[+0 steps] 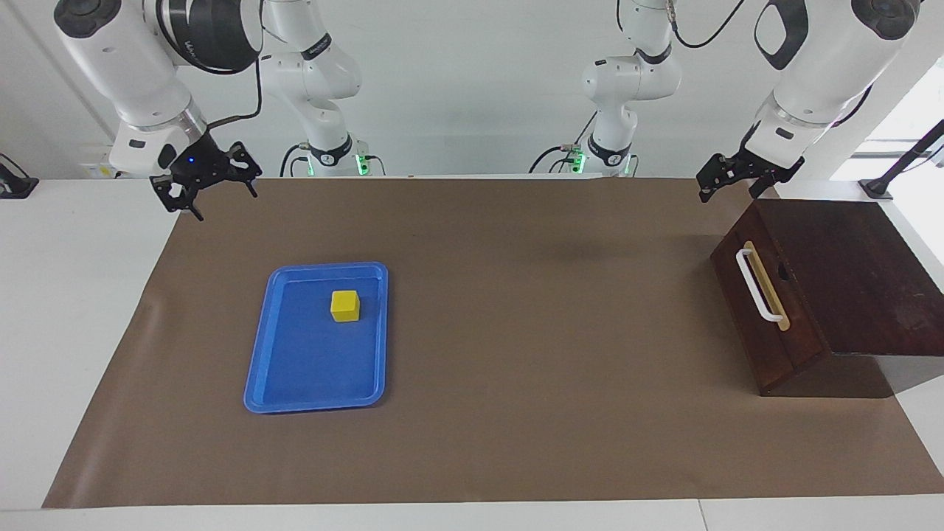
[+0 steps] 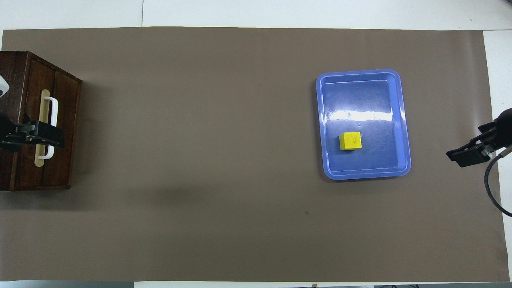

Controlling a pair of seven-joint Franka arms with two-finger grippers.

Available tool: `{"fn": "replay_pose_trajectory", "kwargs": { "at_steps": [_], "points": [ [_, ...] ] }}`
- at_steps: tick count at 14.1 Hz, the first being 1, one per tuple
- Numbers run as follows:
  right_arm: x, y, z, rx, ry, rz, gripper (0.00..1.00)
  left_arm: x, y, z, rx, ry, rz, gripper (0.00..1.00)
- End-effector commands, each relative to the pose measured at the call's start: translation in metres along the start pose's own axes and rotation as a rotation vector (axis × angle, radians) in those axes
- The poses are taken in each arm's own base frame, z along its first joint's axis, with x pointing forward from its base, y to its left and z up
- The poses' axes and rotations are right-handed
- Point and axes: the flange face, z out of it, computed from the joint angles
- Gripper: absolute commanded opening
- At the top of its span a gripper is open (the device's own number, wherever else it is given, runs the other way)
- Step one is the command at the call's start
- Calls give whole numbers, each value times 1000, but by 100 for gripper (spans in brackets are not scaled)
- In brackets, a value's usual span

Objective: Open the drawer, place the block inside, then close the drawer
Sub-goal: 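Move the right gripper from rest toward the blue tray, then lower the right gripper over the yellow cube while the left gripper pulls the drawer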

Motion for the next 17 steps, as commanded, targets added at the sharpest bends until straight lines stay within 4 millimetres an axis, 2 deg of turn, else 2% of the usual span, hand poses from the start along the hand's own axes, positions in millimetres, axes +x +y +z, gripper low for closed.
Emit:
{"fn": "replay_pose_trajectory", "kwargs": {
  "at_steps": [1,3,8,12,14,15,16,17],
  "points": [
    [-6,-10,10,36,61,-282,100,-2,0,-6,-7,8,-4,100],
    [-2,-20,13,51,92,-412,100,-2,0,-6,-7,8,-3,100],
    [17,-29,36,69,201,-699,100,-1,0,-6,-6,10,-3,100],
    [44,-14,85,131,300,-861,100,2,-1,-5,2,42,11,100],
    [55,-7,106,129,336,-929,100,10,2,4,64,121,44,100],
    [62,-1,126,155,378,-952,100,15,3,16,126,145,64,100],
    [70,5,142,145,419,-987,100,20,13,27,172,157,96,100],
    [72,8,147,126,434,-1001,100,26,12,35,194,178,109,100]
  ]
}}
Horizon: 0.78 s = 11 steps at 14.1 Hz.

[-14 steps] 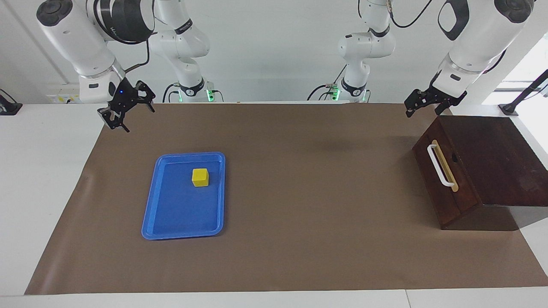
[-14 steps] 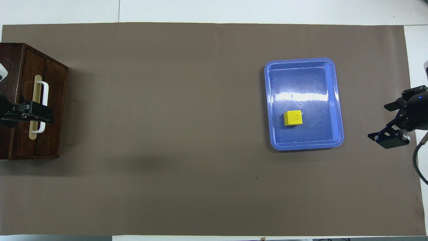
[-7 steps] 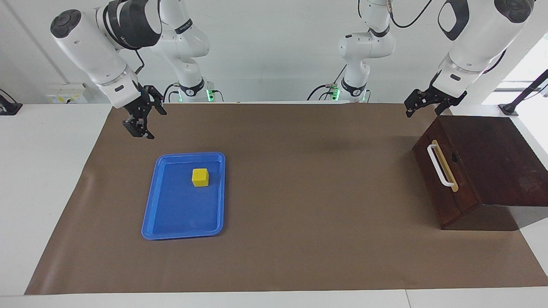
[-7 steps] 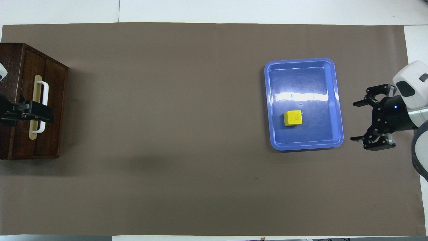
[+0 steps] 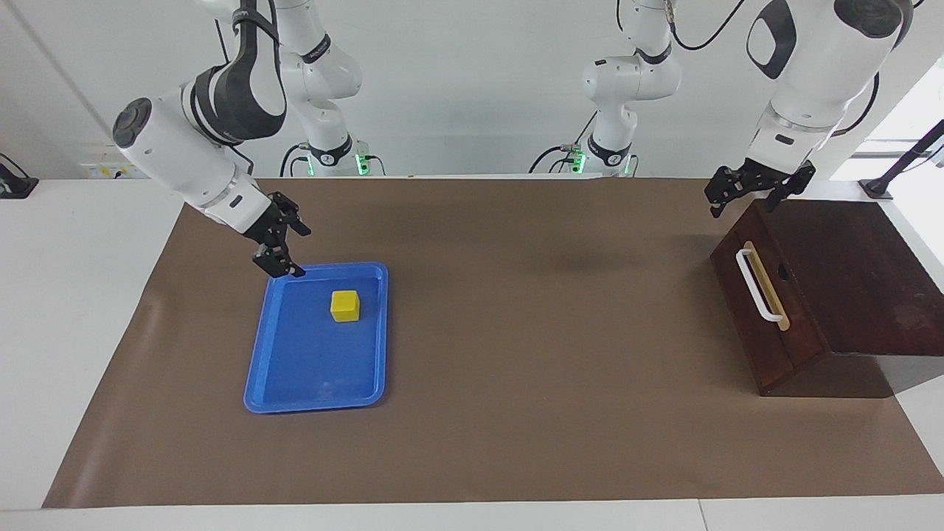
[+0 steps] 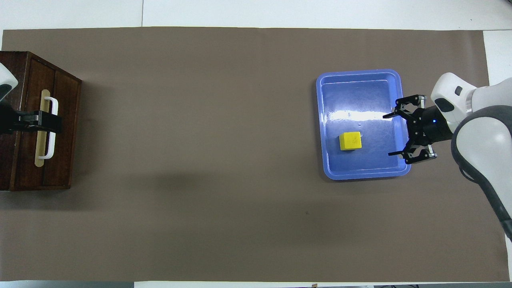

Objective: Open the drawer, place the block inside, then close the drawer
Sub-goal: 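Lower the right gripper over the yellow cube while the left gripper pulls the drawer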

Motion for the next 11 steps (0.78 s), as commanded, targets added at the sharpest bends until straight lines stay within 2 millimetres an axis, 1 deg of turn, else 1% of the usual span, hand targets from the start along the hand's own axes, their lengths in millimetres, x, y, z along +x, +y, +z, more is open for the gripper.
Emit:
{"fn": "replay_pose_trajectory", "kwargs": {
  "at_steps": [1,2,3,4,5,6,7,8,9,11],
  "points": [
    [-8,6,31,-14,57,-40,100,7,11,38,74,37,60,100],
    [-9,2,44,-16,80,-30,100,12,13,52,104,40,75,100],
    [-15,2,57,-11,100,-47,100,18,18,75,152,25,105,100],
    [-28,6,78,6,145,-61,100,27,21,98,230,26,121,100],
    [-35,8,88,7,172,-72,100,36,26,120,261,44,106,100],
    [-40,9,96,18,179,-76,100,40,25,141,257,54,86,100],
    [-44,11,103,21,184,-101,100,40,18,154,253,75,83,100],
    [-53,16,114,22,205,-129,100,34,10,169,267,75,95,100],
    [-63,23,122,17,224,-145,100,31,11,180,284,82,123,100],
    [-65,19,129,46,243,-137,100,32,12,192,296,75,142,100]
  ]
}}
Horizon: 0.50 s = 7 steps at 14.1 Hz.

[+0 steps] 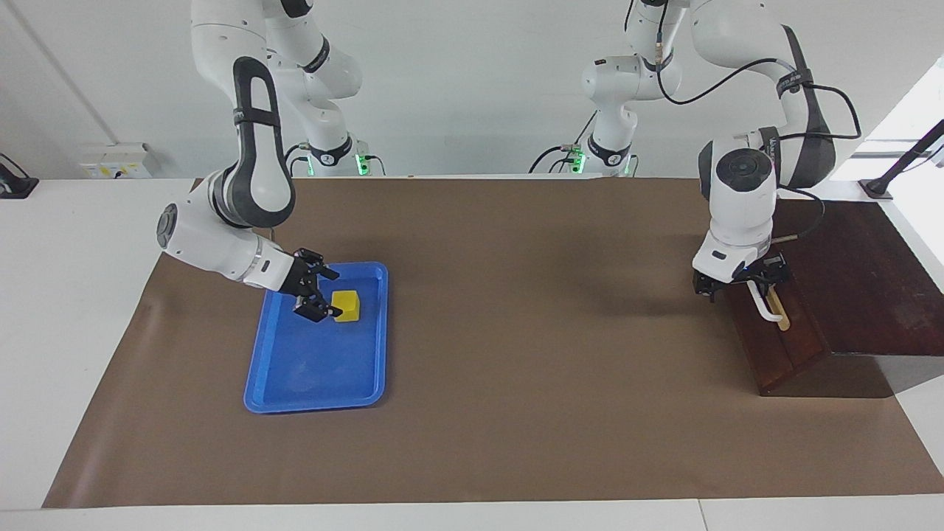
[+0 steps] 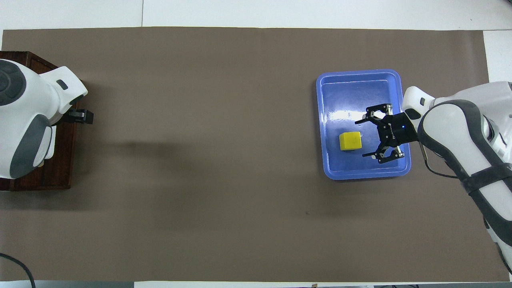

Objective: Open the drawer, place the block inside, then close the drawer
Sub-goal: 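Lower the right gripper over the yellow cube while the left gripper pulls the drawer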

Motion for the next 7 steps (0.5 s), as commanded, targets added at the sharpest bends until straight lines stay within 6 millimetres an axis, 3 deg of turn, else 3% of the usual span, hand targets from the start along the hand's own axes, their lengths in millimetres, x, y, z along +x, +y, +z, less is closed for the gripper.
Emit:
{"fn": "replay_pose_trajectory", "kwargs": {
  "at_steps": [1,4,6,7],
  "points": [
    [-6,2,3,17,50,-11,100,-6,3,13,54,13,44,100],
    [-17,-3,6,19,52,-3,100,3,16,26,38,60,1,100],
    [-18,-1,7,11,44,-15,100,11,32,16,27,82,-59,100],
    [-21,-2,7,6,39,-11,100,14,56,6,1,88,-84,100]
  ]
}}
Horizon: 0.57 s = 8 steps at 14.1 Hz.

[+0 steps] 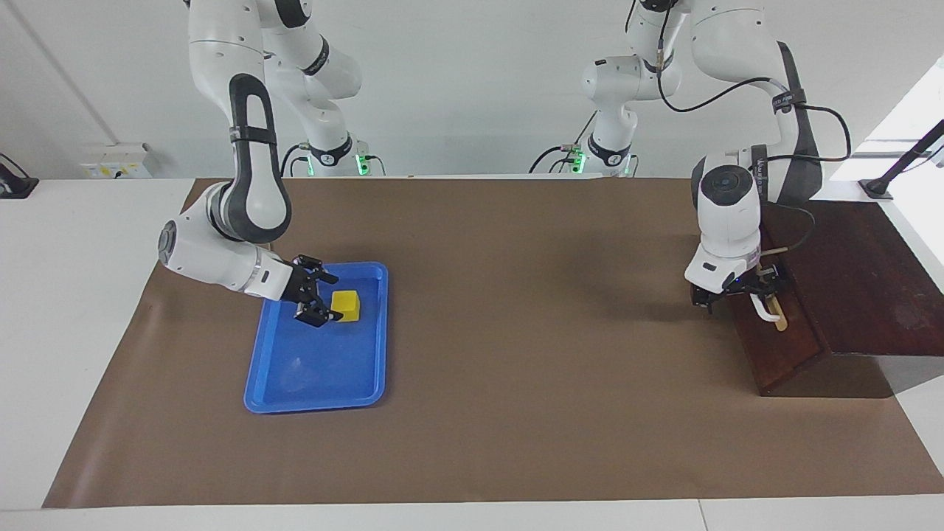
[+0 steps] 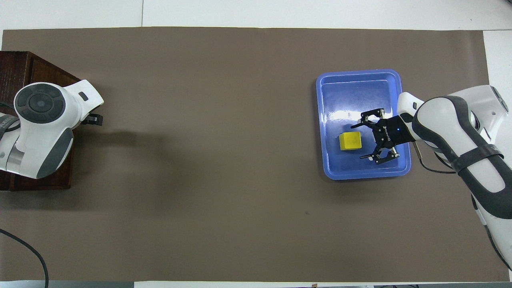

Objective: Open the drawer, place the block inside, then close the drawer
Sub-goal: 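Lower the right gripper over the yellow cube while the left gripper pulls the drawer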

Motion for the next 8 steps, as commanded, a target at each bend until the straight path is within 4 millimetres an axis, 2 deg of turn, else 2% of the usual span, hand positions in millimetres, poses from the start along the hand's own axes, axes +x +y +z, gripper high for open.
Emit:
{"fn": "replay_pose_trajectory", "kwargs": {
  "at_steps": [1,6,8],
  "points": [
    [-7,0,-1,-19,19,-13,100,8,55,-21,-59,26,-75,100],
    [-8,-2,2,-20,15,-11,100,5,115,-49,-113,20,-122,100],
    [-10,-3,3,-25,8,-9,100,3,127,-55,-128,14,-115,100]
  ]
}}
